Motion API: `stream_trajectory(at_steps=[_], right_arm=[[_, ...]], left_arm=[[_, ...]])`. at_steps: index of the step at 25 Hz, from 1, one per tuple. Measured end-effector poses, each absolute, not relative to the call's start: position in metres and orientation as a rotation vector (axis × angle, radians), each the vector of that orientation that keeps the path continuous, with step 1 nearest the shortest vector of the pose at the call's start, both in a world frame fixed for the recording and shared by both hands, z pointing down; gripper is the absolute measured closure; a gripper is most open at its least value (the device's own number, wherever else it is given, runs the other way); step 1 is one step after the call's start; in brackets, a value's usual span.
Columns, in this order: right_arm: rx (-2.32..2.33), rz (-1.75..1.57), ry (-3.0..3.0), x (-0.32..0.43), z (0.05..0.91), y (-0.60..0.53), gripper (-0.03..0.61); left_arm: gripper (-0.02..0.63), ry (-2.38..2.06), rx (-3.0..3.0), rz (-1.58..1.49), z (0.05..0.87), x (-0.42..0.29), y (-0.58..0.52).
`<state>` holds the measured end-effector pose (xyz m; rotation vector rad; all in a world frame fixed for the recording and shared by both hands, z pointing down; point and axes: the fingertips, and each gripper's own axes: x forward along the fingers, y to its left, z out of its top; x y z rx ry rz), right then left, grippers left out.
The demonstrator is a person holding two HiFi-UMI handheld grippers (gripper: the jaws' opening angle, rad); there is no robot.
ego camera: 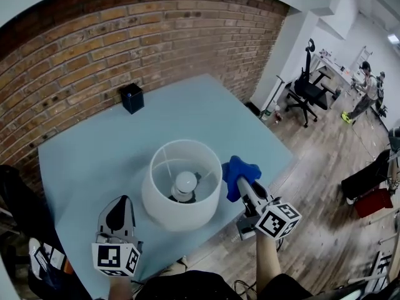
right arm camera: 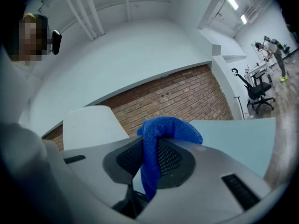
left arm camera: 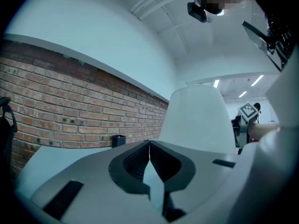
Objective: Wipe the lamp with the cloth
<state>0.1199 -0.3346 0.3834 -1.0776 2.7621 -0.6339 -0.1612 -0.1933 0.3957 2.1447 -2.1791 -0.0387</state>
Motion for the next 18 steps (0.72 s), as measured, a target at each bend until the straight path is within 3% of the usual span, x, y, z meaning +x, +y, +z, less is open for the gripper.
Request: stream_trajectory(at_steps=[10, 18], right_arm=[[-0.455, -0.506, 2.795, 0.065, 0.233, -0.360, 0.518], [-0.039, -0.577, 2.980, 0.007, 0.230, -0.348, 0.518]], left_arm=[[0.604, -2.233, 2.158, -0.062, 0.365, -0.185, -0.242], [0.606, -2.235, 2.131, 0.012, 0.373, -0.190, -0.254]])
